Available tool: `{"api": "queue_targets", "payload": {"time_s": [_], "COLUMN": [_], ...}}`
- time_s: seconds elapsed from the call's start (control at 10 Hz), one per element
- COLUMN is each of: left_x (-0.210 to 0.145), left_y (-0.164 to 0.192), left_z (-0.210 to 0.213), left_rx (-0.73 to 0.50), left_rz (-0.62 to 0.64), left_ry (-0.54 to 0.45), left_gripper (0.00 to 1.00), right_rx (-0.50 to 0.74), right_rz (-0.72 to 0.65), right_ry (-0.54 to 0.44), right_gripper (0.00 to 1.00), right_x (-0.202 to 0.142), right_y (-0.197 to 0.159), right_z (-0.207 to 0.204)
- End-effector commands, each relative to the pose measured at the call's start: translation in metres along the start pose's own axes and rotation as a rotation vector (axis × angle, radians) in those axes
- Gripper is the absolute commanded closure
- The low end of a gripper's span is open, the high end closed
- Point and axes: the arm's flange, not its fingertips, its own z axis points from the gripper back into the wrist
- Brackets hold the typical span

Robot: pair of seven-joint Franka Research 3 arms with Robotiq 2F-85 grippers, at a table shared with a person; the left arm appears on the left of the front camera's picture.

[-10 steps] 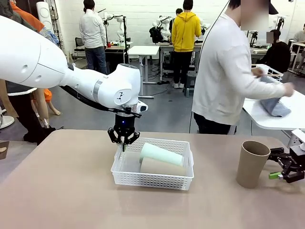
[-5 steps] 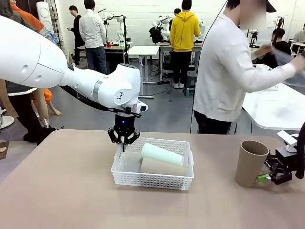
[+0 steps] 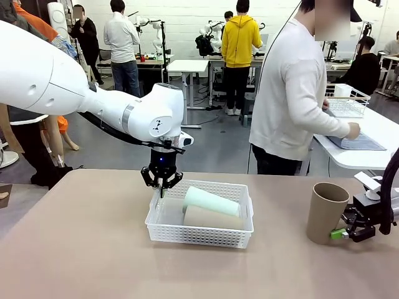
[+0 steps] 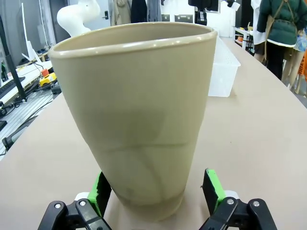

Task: Clean and organize the cups into the basket.
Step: Pick up the Reusable plastic cup from the right side of the table and stack it inside the Organizing basket in the center of the table.

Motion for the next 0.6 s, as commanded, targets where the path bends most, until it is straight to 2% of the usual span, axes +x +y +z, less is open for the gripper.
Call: {"api": "queue_targets", "payload": {"time_s": [0.0,0.5], "left_x": [0.000,0.000], "left_y": [0.001,0.001], "left_z": [0.001,0.001], "left_rx": [0.011,0.011], "left_rz": [-0.003,-0.003], "left_ry": [-0.007,-0.007], "left_gripper": [1.00,1.00], "right_rx": [0.022,0.059], "right_rz": [-0.028,-0.001], "right_ry": [-0.008,-0.024], "right_gripper": [0.00,0.00], "right_x": [0.003,0.006], "right_y": [-0.005,-0.005], "right_z": [-0.010,-0.026]}}
